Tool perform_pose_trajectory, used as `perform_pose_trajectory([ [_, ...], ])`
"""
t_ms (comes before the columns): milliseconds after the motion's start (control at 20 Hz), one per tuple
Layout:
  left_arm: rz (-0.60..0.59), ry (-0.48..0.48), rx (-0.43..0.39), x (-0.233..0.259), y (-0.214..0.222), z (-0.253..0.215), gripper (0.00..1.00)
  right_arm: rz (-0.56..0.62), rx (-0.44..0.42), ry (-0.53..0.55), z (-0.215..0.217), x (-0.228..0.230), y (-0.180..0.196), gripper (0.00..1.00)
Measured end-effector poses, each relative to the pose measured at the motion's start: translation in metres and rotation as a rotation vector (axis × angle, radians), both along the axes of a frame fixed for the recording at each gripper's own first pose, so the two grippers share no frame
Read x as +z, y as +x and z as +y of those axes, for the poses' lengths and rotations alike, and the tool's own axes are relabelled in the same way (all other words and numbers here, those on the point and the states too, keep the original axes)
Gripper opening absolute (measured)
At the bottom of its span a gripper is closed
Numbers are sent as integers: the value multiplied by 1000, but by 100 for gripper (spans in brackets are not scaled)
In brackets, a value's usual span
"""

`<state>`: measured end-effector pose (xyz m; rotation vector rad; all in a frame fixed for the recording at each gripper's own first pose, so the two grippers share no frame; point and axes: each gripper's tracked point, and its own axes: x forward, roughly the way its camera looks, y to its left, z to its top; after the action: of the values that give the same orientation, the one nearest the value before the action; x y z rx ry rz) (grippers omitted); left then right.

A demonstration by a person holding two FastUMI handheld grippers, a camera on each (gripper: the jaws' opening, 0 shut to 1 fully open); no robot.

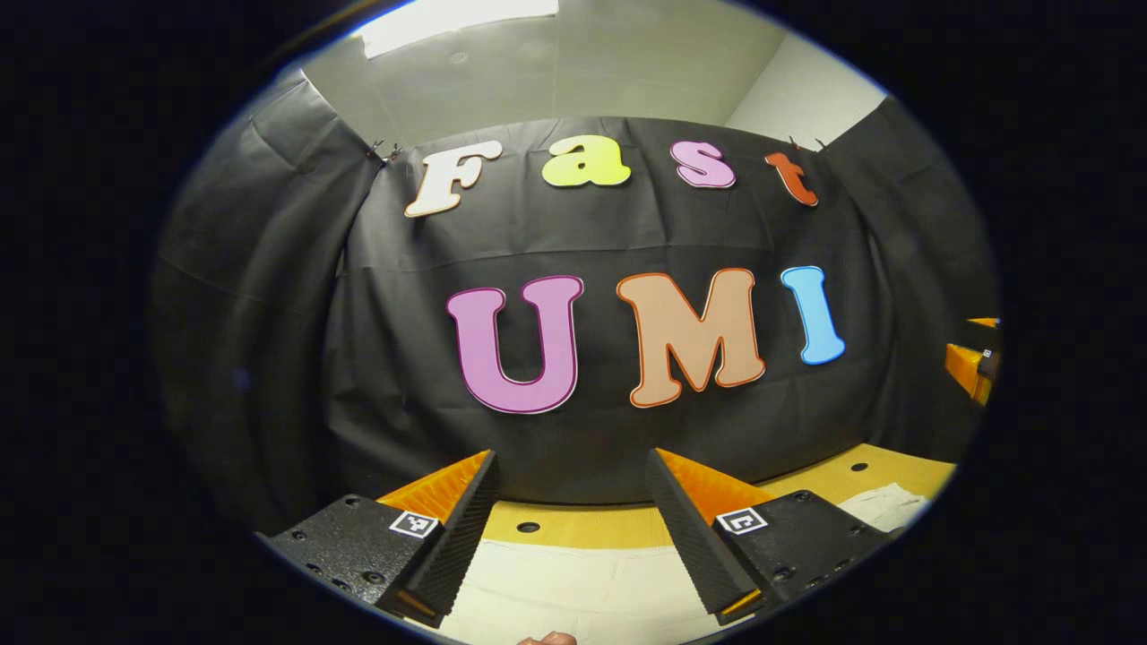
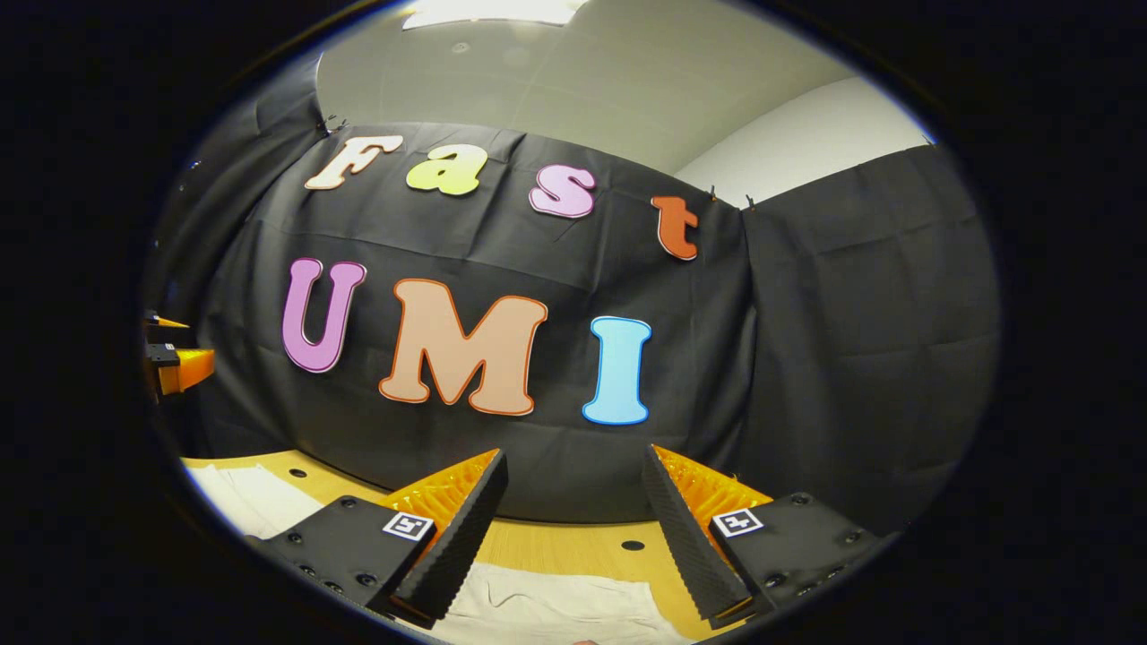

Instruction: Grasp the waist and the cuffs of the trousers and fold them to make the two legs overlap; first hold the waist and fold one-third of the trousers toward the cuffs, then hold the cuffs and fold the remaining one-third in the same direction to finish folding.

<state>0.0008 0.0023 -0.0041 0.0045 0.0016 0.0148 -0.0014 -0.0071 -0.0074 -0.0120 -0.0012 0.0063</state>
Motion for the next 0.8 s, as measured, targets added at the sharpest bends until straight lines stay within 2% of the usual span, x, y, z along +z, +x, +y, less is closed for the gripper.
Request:
perform_pose_trajectory([
  [200,14,-4,-2,-6,0,-2,96,6,26,-44,-7,-8,0,98],
  [250,19,-4,-3,-7,1,-1,99,13,34,-69,-10,-12,1,98],
  [350,23,-5,1,-9,1,-1,96,29,39,-107,-20,-20,-1,97],
  [550,33,-3,-1,-12,4,-4,96,87,32,-156,-41,-45,-5,97],
  [800,20,7,4,-10,7,-6,96,161,52,-293,-64,-83,-19,98],
])
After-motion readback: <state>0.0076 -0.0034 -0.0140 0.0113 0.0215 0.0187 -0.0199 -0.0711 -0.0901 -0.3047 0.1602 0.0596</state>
